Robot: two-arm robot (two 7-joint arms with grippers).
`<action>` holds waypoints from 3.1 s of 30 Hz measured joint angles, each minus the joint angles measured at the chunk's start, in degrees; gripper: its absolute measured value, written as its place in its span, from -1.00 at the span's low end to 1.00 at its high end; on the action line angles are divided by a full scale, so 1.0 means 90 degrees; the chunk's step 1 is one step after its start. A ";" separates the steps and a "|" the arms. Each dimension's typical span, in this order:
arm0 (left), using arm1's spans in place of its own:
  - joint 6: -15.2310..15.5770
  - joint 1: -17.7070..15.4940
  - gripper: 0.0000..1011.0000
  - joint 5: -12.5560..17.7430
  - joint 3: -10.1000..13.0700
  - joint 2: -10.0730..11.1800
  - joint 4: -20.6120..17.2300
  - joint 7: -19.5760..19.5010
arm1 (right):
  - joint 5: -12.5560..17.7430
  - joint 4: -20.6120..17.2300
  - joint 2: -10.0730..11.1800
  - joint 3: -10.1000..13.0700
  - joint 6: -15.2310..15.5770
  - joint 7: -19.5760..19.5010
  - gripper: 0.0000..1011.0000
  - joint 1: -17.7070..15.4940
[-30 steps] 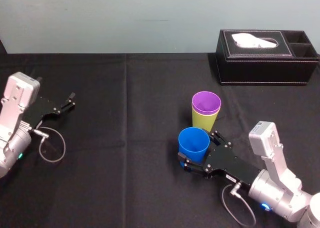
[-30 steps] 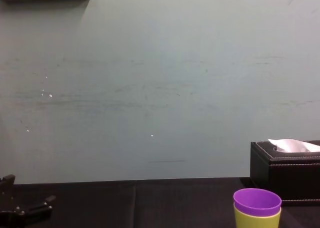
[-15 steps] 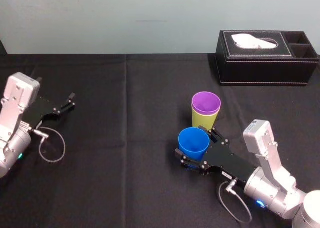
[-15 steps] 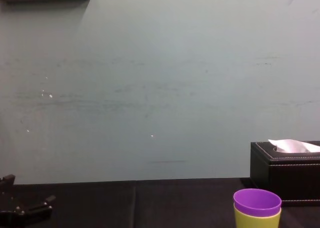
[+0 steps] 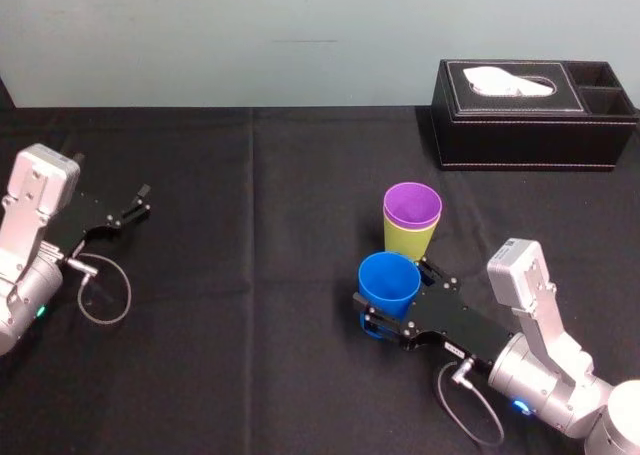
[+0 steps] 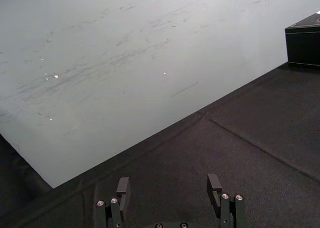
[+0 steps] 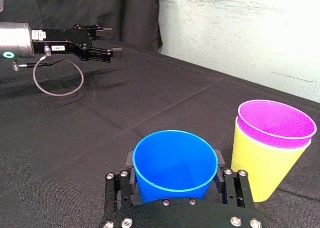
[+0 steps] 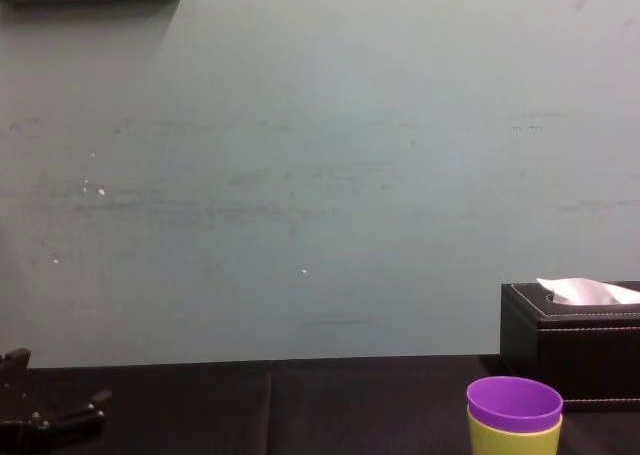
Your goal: Stack the three plastic cups sequentially using one hand.
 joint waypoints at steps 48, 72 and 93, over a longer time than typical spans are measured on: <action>0.0000 0.0000 1.00 0.0000 0.0000 0.0000 0.0000 0.0000 | 0.0736 -0.0499 0.0229 0.0363 0.1538 -0.0158 0.45 0.1396; 0.0000 0.0000 1.00 0.0000 0.0000 0.0000 0.0000 0.0000 | 0.0429 0.0382 0.0165 0.0024 0.1285 -0.0112 0.45 0.1574; 0.0000 0.0000 1.00 0.0000 0.0000 0.0000 0.0000 0.0000 | 0.0255 0.0482 0.0131 -0.0015 0.1244 -0.0125 0.59 0.1575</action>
